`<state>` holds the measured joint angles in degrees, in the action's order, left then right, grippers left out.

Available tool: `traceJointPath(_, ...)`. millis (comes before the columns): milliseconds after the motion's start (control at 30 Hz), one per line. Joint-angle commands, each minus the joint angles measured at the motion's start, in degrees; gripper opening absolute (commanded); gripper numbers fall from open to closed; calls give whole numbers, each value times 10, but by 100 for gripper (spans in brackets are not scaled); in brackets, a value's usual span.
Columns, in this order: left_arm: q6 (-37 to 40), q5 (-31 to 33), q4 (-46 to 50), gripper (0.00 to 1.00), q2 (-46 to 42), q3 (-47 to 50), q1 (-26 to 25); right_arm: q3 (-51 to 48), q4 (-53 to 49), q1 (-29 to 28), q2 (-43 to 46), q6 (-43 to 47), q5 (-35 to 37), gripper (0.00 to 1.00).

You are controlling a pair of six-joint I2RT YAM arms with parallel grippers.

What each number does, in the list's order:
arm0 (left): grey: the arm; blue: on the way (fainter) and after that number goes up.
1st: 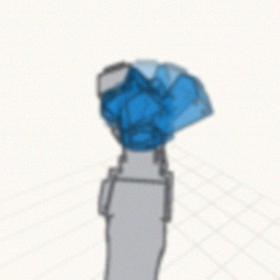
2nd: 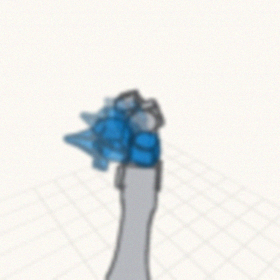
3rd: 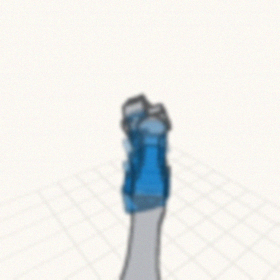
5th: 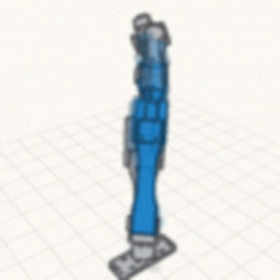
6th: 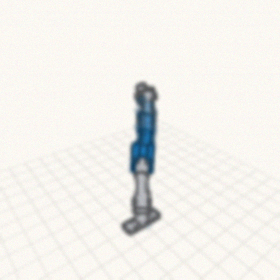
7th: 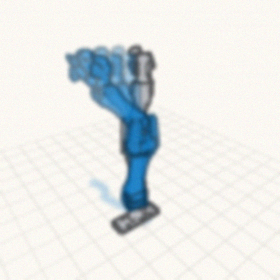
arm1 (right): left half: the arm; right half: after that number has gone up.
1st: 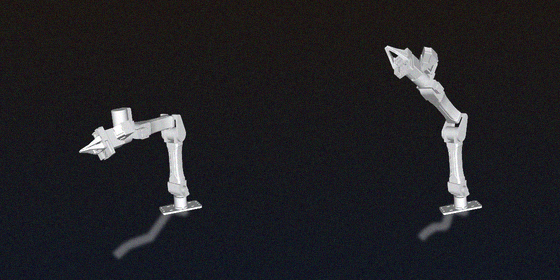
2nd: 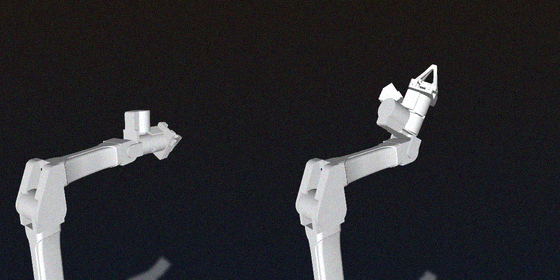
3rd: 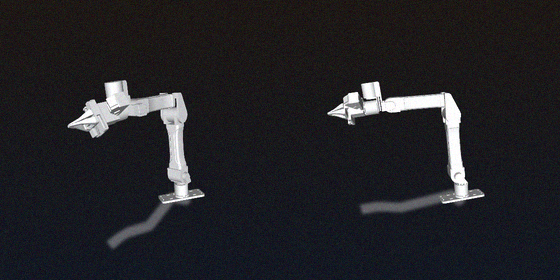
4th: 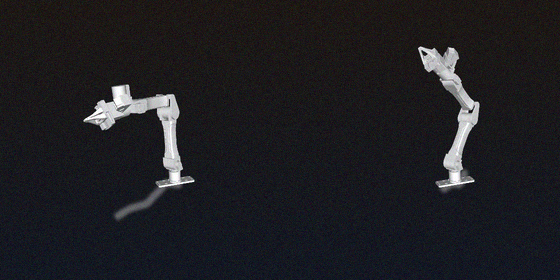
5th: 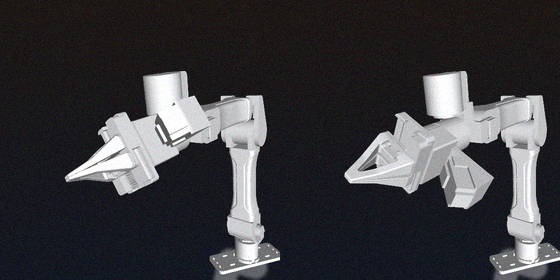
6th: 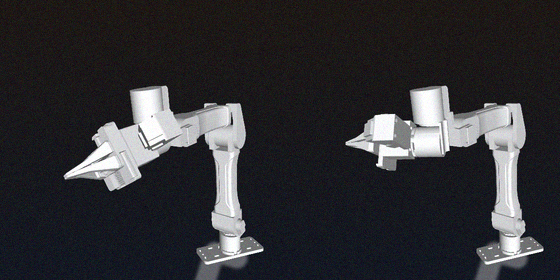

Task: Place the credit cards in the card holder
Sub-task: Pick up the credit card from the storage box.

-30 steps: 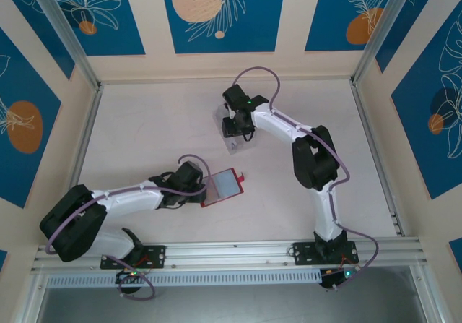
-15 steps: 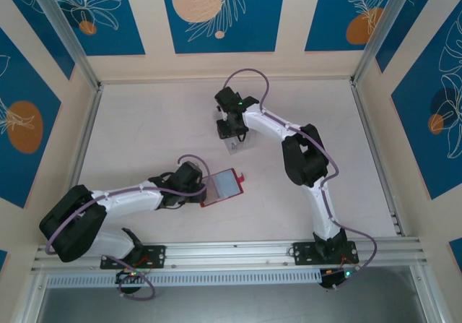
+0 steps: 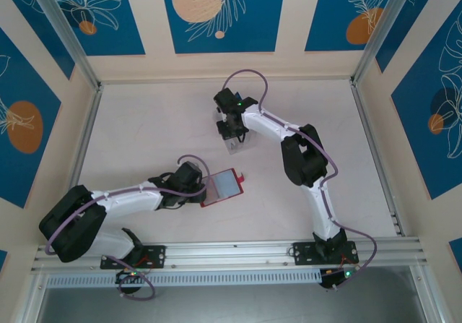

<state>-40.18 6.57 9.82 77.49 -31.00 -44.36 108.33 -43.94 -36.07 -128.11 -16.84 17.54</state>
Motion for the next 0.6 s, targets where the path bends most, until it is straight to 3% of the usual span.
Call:
traceJointPath(0,-9,-18,-4,45,14,20,1,11,-20,-6,-14,9,6,19)
traceJointPath(333,-9,-19,-1,45,11,19,1,17,-24,-4,-6,11,-6,2)
traceJointPath(567,-3,-27,0,45,0,17,1,31,-40,0,27,17,-23,0)
